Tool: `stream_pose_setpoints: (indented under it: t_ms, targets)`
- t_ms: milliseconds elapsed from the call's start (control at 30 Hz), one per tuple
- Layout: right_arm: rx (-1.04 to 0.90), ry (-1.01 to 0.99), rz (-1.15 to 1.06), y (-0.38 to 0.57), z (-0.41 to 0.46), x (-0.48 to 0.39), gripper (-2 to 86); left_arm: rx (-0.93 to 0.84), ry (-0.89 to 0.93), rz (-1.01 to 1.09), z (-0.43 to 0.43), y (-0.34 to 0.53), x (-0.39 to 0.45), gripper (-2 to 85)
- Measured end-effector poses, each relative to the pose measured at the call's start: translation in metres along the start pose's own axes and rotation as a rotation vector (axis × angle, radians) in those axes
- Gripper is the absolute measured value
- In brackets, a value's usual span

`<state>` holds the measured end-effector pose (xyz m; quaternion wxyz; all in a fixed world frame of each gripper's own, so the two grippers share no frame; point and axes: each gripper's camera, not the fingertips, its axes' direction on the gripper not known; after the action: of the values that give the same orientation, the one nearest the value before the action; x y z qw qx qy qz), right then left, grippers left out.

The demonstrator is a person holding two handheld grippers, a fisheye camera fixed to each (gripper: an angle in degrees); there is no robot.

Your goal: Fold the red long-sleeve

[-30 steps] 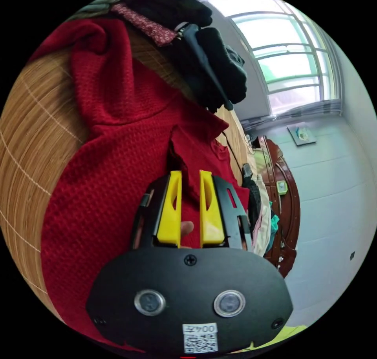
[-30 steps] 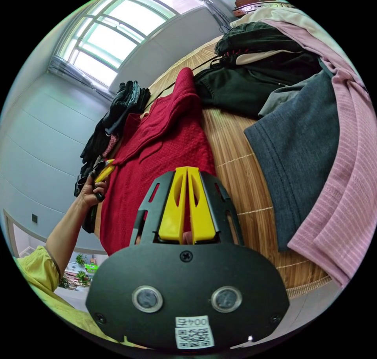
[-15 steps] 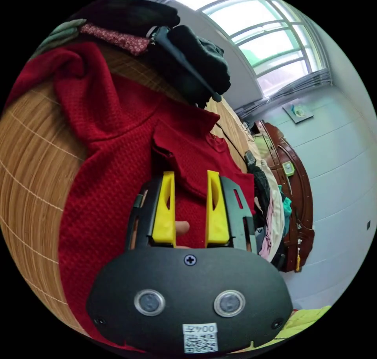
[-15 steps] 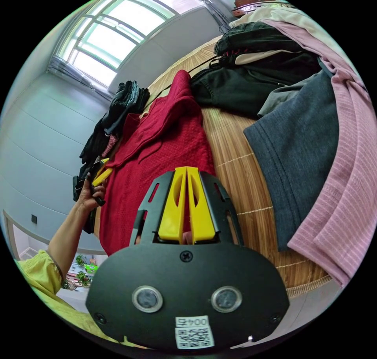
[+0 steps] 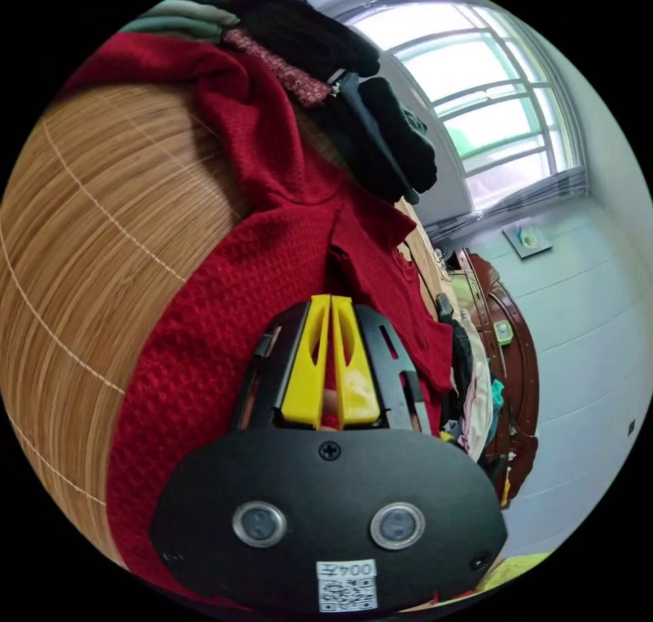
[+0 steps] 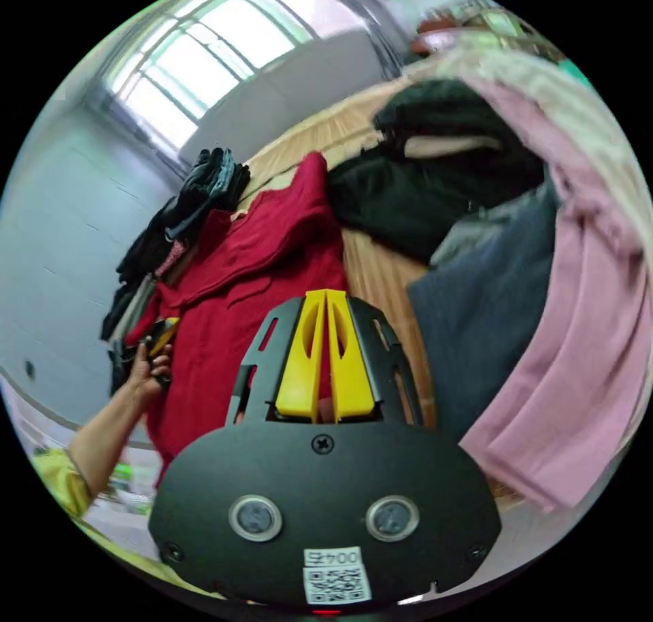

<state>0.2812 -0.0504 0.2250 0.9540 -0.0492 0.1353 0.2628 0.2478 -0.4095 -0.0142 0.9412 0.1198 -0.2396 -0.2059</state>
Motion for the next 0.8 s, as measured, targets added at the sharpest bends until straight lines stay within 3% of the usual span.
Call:
stream_pose_setpoints:
  t_ms: [167, 267, 467, 667, 800]
  targets:
    - [-0.114, 0.109, -0.248, -0.051, 0.049, -0.029, 6.6, 0.000, 0.030, -0.021, -0.014, -0.002, -0.006, 0.6]
    - [-0.164, 0.068, -0.276, -0.068, 0.071, -0.035, 10.4, 0.001, 0.043, -0.025, -0.021, -0.002, -0.008, 0.5]
    - [-0.220, 0.167, -0.209, -0.082, 0.095, -0.028, 4.0, 0.001, 0.051, -0.028, -0.034, 0.001, -0.008, 0.4]
    - [-0.269, 0.055, 0.025, -0.095, 0.087, -0.004, 2.7, 0.000, 0.056, -0.035, -0.044, 0.008, -0.008, 0.6]
    - [-0.036, 0.059, 0.187, -0.096, 0.045, -0.019, -0.1, 0.000, 0.056, -0.035, -0.048, 0.014, -0.006, 0.7]
